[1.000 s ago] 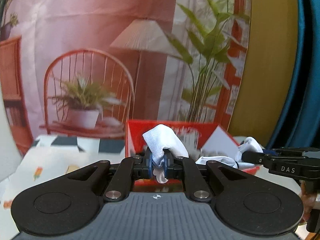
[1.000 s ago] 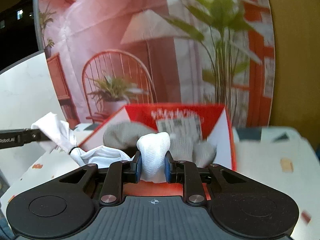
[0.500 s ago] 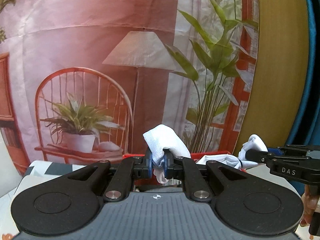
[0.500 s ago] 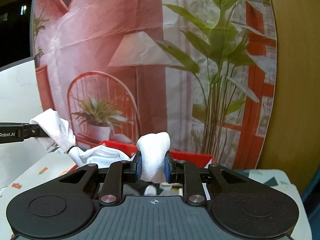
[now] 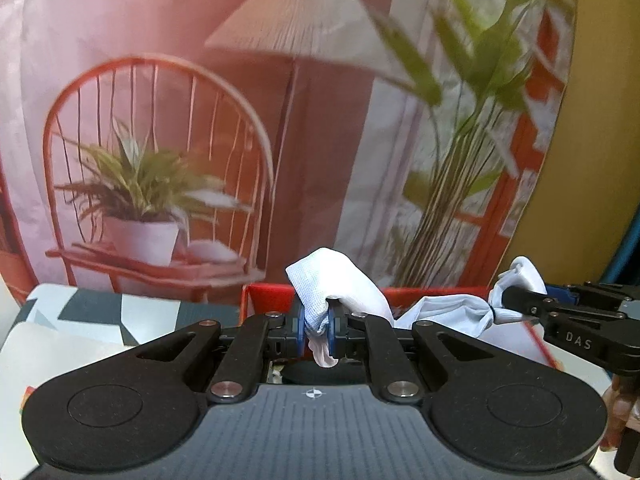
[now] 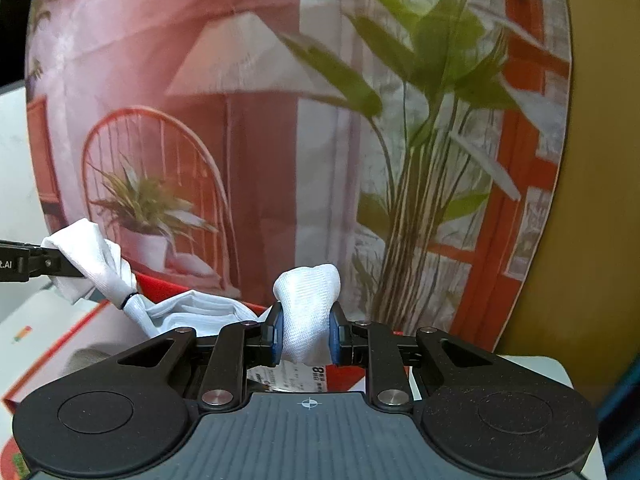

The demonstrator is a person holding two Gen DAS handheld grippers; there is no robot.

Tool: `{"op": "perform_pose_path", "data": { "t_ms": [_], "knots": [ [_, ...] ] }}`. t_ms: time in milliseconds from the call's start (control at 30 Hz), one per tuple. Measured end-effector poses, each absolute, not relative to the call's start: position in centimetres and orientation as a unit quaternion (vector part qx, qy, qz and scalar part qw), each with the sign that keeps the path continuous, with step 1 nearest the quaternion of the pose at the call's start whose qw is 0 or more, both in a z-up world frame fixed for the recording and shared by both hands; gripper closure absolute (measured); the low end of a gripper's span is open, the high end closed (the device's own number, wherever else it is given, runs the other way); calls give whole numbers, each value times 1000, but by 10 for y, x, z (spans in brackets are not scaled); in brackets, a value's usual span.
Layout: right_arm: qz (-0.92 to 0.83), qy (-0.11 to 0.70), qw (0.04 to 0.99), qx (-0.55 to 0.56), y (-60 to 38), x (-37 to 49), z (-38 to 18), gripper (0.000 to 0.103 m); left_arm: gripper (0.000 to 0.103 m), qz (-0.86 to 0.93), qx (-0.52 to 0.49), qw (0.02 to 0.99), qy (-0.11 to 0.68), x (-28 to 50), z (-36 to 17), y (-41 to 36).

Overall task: Organize soft objects
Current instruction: 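Lower the white sock into the box and open both grippers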

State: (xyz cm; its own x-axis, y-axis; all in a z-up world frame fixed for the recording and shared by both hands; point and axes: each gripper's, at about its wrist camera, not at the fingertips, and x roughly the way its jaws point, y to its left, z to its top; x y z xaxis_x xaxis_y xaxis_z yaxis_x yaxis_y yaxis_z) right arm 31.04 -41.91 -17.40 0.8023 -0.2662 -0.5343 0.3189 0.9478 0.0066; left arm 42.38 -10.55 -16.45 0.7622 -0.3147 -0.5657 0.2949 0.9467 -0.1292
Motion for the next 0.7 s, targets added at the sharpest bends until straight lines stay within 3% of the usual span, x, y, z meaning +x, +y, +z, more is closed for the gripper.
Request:
{"op": "perform_pose_path", "data": {
  "t_ms": [400,500,567,633,700],
  "knots": [
    [-123,371,920,27,-409,339,-219,80,89,-190,22,918,347,433,-198,-116],
    [-126,376,918,24,-406,338,-219,72,73,-191,30,918,345,430,-196,-116],
    [-132,379,915,22,-405,337,-216,66,48,-191,31,922,336,426,-191,-114],
    [-139,376,916,28,-405,333,-211,58,41,-193,30,925,327,422,-185,-111],
    [-140,367,919,41,-405,327,-205,54,40,-198,29,927,316,414,-177,-108]
  ]
}}
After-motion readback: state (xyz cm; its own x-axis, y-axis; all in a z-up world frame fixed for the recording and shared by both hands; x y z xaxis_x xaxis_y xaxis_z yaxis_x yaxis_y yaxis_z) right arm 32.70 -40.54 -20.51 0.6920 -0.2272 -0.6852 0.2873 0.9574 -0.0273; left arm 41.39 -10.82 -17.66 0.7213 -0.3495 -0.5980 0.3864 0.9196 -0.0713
